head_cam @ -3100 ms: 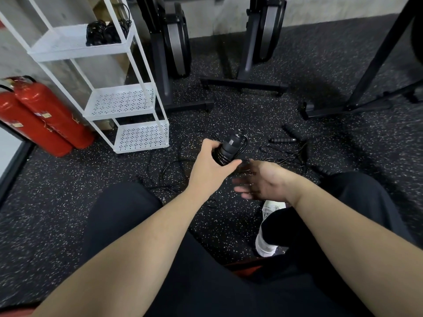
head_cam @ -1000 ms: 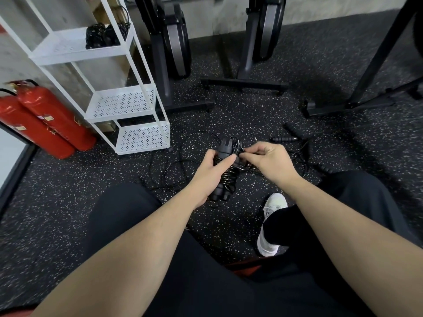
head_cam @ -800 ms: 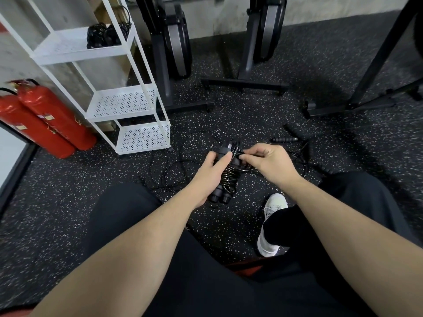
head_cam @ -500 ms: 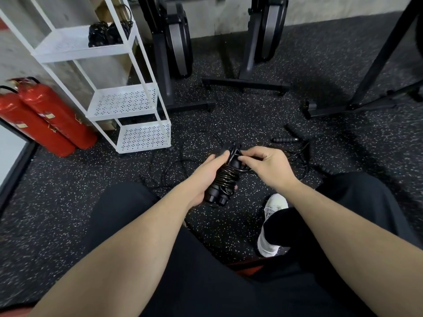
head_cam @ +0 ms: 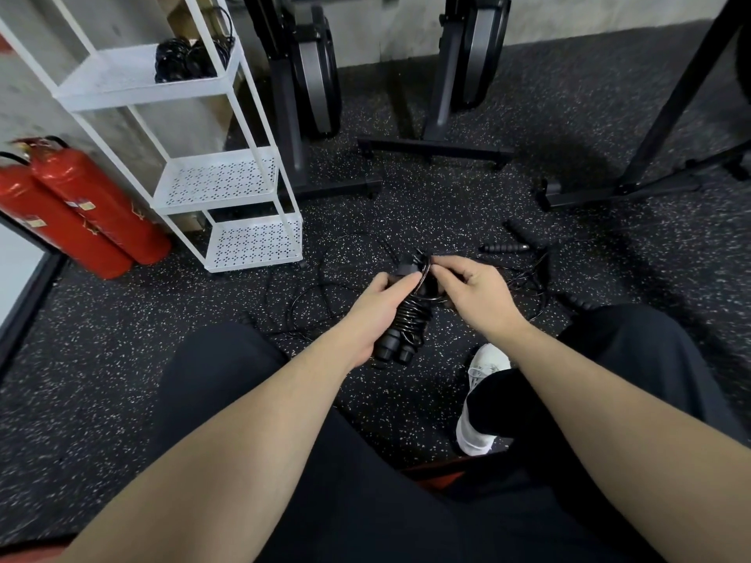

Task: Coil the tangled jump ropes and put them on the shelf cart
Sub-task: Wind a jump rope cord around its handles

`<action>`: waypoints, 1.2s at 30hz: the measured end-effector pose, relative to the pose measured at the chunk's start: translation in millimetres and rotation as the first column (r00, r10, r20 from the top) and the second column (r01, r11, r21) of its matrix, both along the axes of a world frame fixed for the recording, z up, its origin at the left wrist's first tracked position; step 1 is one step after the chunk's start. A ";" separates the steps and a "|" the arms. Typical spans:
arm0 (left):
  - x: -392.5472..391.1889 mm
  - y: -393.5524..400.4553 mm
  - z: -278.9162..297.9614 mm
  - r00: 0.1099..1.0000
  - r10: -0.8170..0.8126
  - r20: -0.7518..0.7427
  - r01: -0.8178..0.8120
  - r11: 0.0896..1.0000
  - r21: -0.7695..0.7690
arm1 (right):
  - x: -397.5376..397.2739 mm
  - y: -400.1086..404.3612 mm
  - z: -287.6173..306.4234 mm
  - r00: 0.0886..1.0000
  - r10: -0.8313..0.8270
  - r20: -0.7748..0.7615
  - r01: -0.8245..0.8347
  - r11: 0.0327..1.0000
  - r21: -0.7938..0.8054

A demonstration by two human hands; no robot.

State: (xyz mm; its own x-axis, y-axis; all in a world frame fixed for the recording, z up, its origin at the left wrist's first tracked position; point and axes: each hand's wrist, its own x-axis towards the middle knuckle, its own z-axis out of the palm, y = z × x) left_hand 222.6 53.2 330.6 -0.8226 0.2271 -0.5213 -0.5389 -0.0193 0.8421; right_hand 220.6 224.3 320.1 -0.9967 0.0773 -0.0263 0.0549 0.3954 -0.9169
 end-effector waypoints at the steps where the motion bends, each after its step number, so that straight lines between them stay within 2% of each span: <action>1: -0.4 0.1 -0.8 1.000 -0.004 -0.029 0.002 0.999 -0.039 | -0.3 -0.6 -1.4 1.000 0.021 0.011 -0.021 1.000 0.016; 4: 0.4 0.0 -2.1 0.986 -0.074 -0.149 0.035 0.967 -0.251 | -1.2 -2.2 -5.0 0.998 0.039 0.054 -0.040 0.999 0.014; 7: -0.9 -0.7 -2.9 0.970 -0.138 -0.198 0.054 0.923 -0.381 | -3.2 1.5 -2.4 0.994 0.019 0.111 -0.013 0.998 -0.055; 10: -1.9 0.2 -1.6 0.950 -0.213 -0.230 0.080 0.873 -0.481 | -2.3 6.1 -1.2 0.989 0.083 0.124 -0.087 0.996 0.026; 17: -3.5 1.9 -7.9 0.940 -0.225 -0.257 0.016 0.780 -0.625 | 4.7 0.5 8.2 0.990 0.080 0.113 -0.093 0.989 0.117; 22: -1.1 2.7 -2.8 0.907 -0.316 -0.280 -0.003 0.659 -0.752 | 0.0 -1.3 -1.8 0.996 0.069 -0.061 -0.056 0.979 0.198; 25: -2.6 4.1 -4.1 0.904 -0.321 -0.282 -0.012 0.641 -0.767 | -1.9 -2.6 -7.5 0.990 0.086 -0.109 -0.052 0.957 0.284; 27: -3.6 6.1 -4.2 0.913 -0.307 -0.269 0.005 0.668 -0.744 | -0.9 -4.8 -5.1 0.987 0.088 -0.136 -0.043 0.952 0.303; 32: -5.2 7.5 -6.7 0.959 -0.193 -0.206 0.048 0.830 -0.555 | 0.6 -9.8 4.6 0.969 0.197 -0.149 -0.181 0.977 0.113; 34: -5.5 4.5 -10.7 0.961 -0.192 -0.199 0.056 0.841 -0.538 | -0.8 -12.7 5.4 0.992 0.095 -0.087 -0.100 0.993 -0.058; 36: -6.4 3.3 -11.7 0.955 -0.218 -0.203 0.077 0.838 -0.540 | -3.3 -12.9 8.0 0.996 -0.086 0.005 0.083 0.945 -0.317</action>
